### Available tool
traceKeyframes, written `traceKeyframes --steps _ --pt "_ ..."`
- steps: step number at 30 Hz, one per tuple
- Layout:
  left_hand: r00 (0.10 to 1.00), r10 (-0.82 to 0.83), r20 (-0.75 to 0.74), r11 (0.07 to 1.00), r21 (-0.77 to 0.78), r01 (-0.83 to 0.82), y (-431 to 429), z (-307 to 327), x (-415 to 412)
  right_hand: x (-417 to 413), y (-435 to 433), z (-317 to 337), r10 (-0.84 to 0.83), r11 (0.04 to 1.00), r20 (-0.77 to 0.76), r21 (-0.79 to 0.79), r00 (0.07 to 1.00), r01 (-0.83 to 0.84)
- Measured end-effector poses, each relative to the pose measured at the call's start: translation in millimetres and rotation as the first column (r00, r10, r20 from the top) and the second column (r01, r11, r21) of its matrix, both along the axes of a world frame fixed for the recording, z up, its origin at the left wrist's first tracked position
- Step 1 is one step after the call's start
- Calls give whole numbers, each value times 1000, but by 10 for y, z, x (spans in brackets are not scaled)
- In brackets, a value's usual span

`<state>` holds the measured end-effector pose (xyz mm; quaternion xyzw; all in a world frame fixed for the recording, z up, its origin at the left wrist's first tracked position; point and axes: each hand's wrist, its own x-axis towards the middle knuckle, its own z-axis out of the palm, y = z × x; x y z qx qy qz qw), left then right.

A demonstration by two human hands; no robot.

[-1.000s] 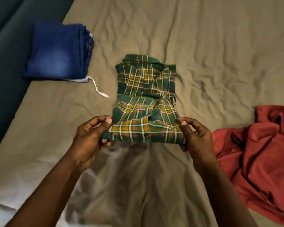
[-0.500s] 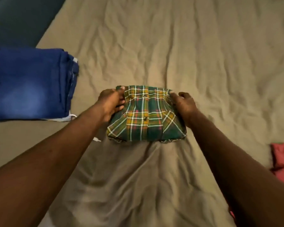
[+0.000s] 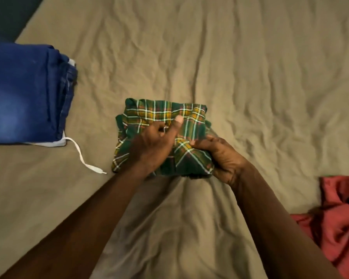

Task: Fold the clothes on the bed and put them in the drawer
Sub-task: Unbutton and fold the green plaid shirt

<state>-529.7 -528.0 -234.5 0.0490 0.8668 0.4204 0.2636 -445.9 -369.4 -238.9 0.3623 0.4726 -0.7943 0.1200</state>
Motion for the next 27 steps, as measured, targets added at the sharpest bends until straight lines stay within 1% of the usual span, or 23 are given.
traceKeyframes --steps 1,2,3,4,6,8,9,10,11,12,13,15,16,17,18,19,20,21,22,23,25,26,27 --pt "985 35 169 992 111 -54 -18 97 -76 -52 -68 74 49 996 -48 76 998 -45" --pt "942 32 334 963 243 -119 -46 220 -124 -106 -150 164 108 971 -70 221 992 -90" --pt "894 14 449 925 334 -183 -89 369 -124 -128 -242 304 186 923 -79 355 979 -147" --pt "867 -4 498 893 393 -222 -132 486 -106 -143 -353 439 270 874 -90 442 959 -204" --pt "888 81 454 870 403 -285 -235 677 -22 -133 -602 758 402 810 -140 515 905 -280" --pt "894 177 411 829 428 -361 -384 864 76 -29 -830 1070 462 756 -249 612 851 -231" --pt "877 181 445 792 463 -398 -473 957 139 39 -906 1198 536 688 -282 693 796 -217" --pt "845 150 514 742 506 -439 -556 1066 219 118 -965 1327 634 587 -268 778 725 -225" --pt "802 107 587 692 535 -484 -640 1142 314 200 -1004 1423 715 477 -209 843 667 -247" --pt "760 52 647 636 566 -525 -689 1217 427 300 -1023 1497 756 404 -163 878 634 -257" --pt "734 42 678 593 574 -564 -716 1256 552 418 -1020 1586 765 394 -158 882 624 -260" --pt "681 139 719 556 512 -655 -805 1182 782 654 -1003 1566 684 537 -294 822 667 -188" --pt "641 194 743 574 444 -689 -878 1006 868 777 -980 1468 607 589 -357 802 710 -101" --pt "589 257 766 602 350 -717 -967 778 921 876 -938 1312 517 598 -374 801 770 -12" --pt "534 339 774 631 234 -739 -1043 551 1011 987 -879 1057 418 578 -339 815 843 42" --pt "529 425 734 662 147 -735 -1111 326 1061 1053 -797 793 307 553 -266 831 914 56" --pt "572 505 646 691 94 -717 -1166 94 1101 1111 -689 531 202 535 -155 845 967 24" --pt "651 576 495 732 43 -680 -1218 -106 1153 1148 -582 305 124 549 -50 836 991 -27" --pt "722 616 314 767 -33 -640 -1240 -242 1210 1188 -478 84 77 595 30 801 997 -70" --pt "772 626 111 779 -137 -612 -1239 -306 1266 1216 -406 -108 53 654 85 750 995 -99" --pt "781 570 -254 738 -260 -623 -1171 -262 1333 1210 -332 -340 72 697 161 697 984 -165" --pt "764 538 -356 732 -252 -633 -1134 -246 1346 1184 -323 -384 83 691 178 698 981 -185" --pt "764 506 -402 748 -238 -620 -1088 -230 1343 1156 -330 -415 76 690 175 701 982 -178"
